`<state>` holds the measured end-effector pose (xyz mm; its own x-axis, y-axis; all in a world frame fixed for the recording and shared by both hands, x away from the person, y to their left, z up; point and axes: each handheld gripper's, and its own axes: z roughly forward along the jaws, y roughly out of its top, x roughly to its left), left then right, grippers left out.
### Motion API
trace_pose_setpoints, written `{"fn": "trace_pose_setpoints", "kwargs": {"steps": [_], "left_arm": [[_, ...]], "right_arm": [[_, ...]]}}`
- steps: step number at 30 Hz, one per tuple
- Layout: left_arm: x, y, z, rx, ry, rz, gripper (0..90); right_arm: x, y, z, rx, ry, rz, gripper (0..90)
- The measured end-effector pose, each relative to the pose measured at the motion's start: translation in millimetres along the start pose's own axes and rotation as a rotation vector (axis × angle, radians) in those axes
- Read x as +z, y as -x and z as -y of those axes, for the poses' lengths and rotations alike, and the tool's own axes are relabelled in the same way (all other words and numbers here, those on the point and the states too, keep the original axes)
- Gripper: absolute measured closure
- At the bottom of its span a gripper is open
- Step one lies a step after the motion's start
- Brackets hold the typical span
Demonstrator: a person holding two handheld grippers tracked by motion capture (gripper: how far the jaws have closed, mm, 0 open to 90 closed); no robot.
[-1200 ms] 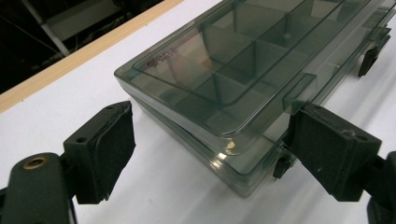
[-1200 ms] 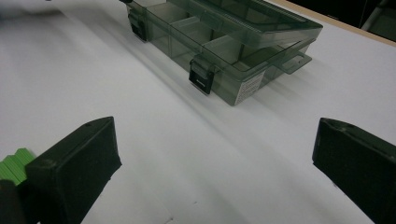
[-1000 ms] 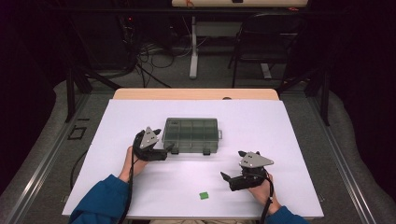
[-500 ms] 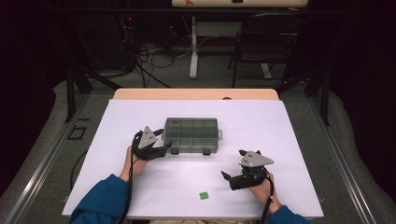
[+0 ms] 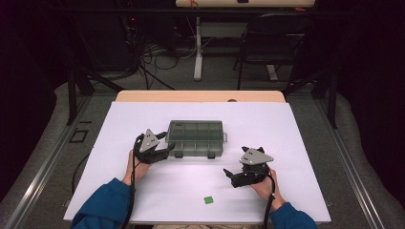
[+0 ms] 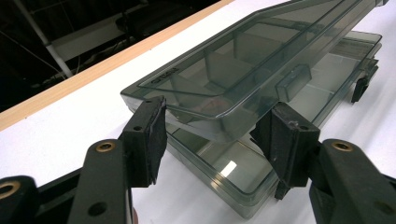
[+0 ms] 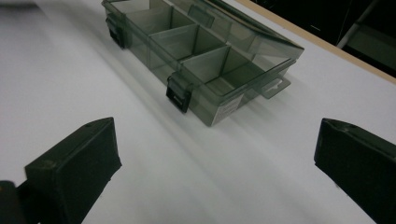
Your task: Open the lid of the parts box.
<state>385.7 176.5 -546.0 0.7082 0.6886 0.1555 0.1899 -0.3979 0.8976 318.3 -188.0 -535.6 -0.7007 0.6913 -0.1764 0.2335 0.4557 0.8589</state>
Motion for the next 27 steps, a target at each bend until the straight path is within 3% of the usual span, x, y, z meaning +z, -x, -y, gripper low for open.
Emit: {"fn": "trace_pose_setpoints", "kwargs": {"steps": [6,8,15,19,27], "left_arm": [[0.2,-0.6,0.3,-0.002,0.0,0.002,44.3],[0.0,-0.8,0.4,-0.004,-0.001,0.002,44.9],[-0.3,-1.1,0.2,-0.006,0.001,0.0,45.9],[-0.4,-1.2,0.2,-0.008,0.0,0.0,46.0],[0.2,-1.5,-0.1,-0.007,0.003,-0.001,46.0]], "right_arm": [[7.7,5.5,-7.1,-0.013,-0.005,0.007,0.0],[13.3,9.9,-11.2,-0.016,-0.016,0.005,5.7],[25.5,13.2,-18.8,-0.046,-0.015,0.02,8.6],[31.7,14.8,-22.2,-0.057,-0.005,0.037,15.8],[43.1,16.8,-26.3,-0.074,0.011,0.071,39.0]]}}
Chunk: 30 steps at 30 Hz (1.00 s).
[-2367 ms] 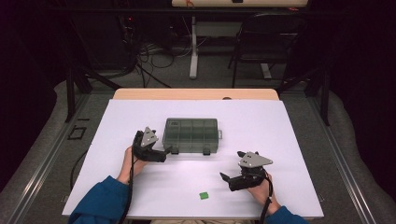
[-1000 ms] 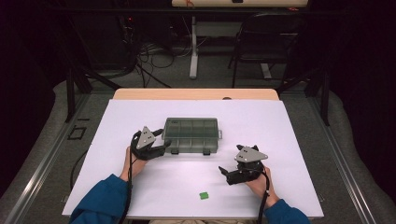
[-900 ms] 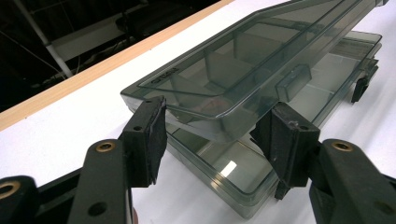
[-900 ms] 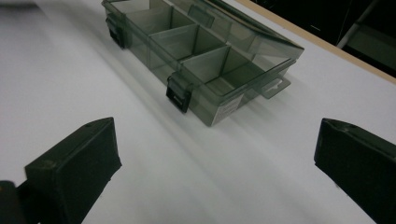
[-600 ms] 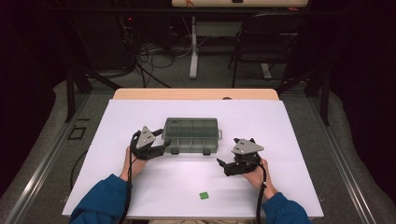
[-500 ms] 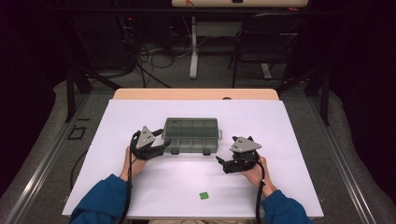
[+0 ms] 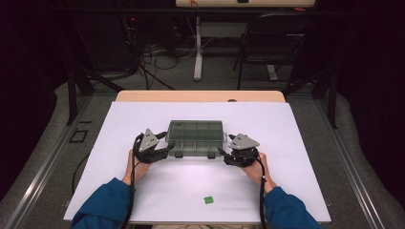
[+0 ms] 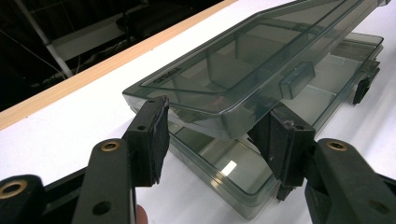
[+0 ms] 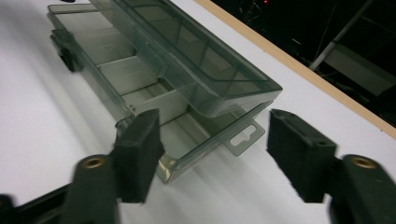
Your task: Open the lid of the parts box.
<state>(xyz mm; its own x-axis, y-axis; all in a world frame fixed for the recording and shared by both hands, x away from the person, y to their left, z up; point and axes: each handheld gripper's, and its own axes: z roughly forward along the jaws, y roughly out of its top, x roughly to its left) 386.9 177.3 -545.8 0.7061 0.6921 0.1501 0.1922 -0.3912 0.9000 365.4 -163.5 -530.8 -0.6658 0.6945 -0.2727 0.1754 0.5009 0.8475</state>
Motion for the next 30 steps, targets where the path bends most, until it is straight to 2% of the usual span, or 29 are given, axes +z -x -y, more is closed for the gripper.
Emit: {"fn": "trace_pose_setpoints", "kwargs": {"steps": [4,7,14,18,30], "left_arm": [[0.2,-0.4,-0.4,0.001,0.005,-0.002,46.0],[0.3,-0.4,-0.5,0.0,0.008,-0.002,46.6],[0.1,-0.8,-0.6,-0.003,0.019,-0.009,49.6],[-0.2,-1.6,-0.6,-0.003,0.026,-0.016,50.8],[0.3,-2.5,-3.2,-0.001,0.041,-0.041,55.1]], "right_arm": [[4.3,0.3,-1.4,-0.005,0.007,0.007,46.4],[4.9,1.0,-2.7,-0.012,0.037,0.022,51.8],[6.2,0.0,-4.1,-0.036,0.059,0.027,59.0],[6.9,-0.5,-4.8,-0.05,0.063,0.039,60.1],[8.3,1.0,-7.1,-0.048,0.068,0.057,62.2]]}}
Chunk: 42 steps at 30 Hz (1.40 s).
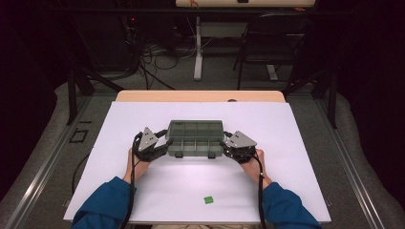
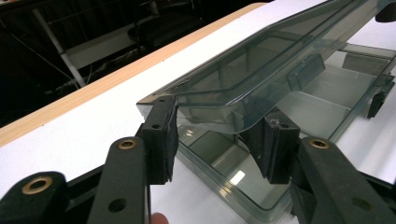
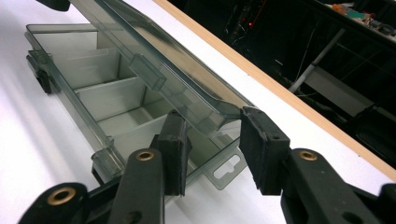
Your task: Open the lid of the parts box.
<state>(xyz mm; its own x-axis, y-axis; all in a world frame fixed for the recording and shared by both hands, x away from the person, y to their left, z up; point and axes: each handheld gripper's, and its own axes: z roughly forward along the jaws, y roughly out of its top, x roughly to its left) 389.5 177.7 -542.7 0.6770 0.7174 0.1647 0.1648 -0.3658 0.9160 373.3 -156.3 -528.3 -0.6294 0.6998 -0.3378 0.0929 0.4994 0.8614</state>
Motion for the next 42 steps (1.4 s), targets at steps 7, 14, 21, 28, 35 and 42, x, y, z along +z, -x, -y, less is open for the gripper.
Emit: {"fn": "trace_pose_setpoints", "kwargs": {"steps": [7,14,21,28,35,42], "left_arm": [[0.2,-3.1,-1.5,-0.012,0.003,0.003,57.3],[0.0,-6.0,-2.7,-0.017,0.007,-0.005,62.4],[0.4,-9.6,-6.5,-0.024,0.006,-0.002,65.5],[0.9,-13.3,-12.8,-0.006,-0.007,-0.004,68.2],[1.5,-18.1,-18.6,-0.022,0.0,0.0,70.0],[2.8,-23.0,-26.5,-0.019,-0.024,0.007,71.5]], "right_arm": [[1.4,3.0,-3.7,0.006,-0.003,0.002,62.9],[2.2,4.7,-6.3,0.01,-0.008,0.005,64.2],[3.8,9.4,-11.6,0.015,-0.026,0.002,65.8],[5.5,14.3,-16.6,0.028,-0.036,0.006,68.8],[7.2,19.4,-20.9,0.039,-0.04,0.005,70.9],[10.0,27.5,-29.1,0.065,-0.055,0.001,73.8]]}}
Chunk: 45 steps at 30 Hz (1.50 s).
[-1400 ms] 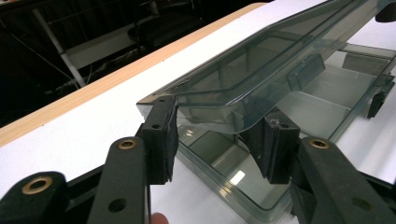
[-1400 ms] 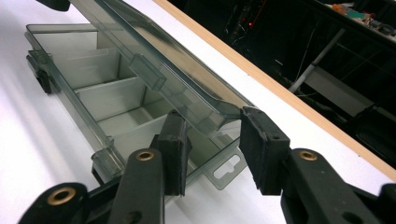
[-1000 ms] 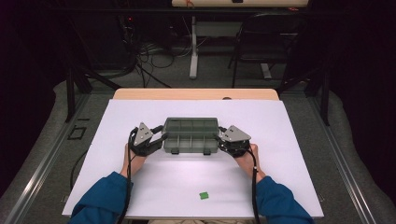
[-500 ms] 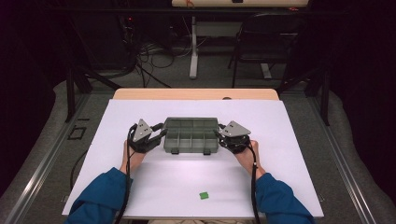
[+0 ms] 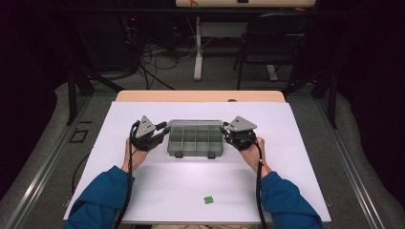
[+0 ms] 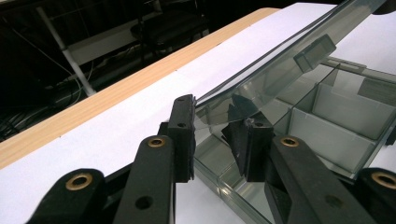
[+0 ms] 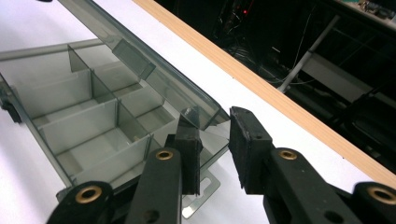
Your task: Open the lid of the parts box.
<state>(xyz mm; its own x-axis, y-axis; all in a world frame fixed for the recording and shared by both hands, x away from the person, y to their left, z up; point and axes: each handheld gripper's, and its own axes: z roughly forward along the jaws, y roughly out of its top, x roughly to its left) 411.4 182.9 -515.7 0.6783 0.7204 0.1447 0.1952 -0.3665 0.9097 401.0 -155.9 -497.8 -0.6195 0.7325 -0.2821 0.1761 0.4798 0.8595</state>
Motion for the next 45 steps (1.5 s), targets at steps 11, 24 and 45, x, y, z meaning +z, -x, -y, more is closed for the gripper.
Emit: {"fn": "trace_pose_setpoints", "kwargs": {"steps": [11,24,45], "left_arm": [[2.6,-7.3,-11.2,-0.014,-0.022,0.002,74.1],[4.8,-14.2,-19.1,-0.044,-0.035,0.015,76.0],[11.3,-27.6,-26.6,-0.093,-0.027,0.035,78.0]], "right_arm": [[3.2,8.0,-8.9,0.011,-0.017,-0.012,75.1],[9.9,21.8,-18.5,0.052,-0.029,-0.039,76.6],[16.6,32.8,-26.9,0.106,-0.044,-0.055,77.5]]}}
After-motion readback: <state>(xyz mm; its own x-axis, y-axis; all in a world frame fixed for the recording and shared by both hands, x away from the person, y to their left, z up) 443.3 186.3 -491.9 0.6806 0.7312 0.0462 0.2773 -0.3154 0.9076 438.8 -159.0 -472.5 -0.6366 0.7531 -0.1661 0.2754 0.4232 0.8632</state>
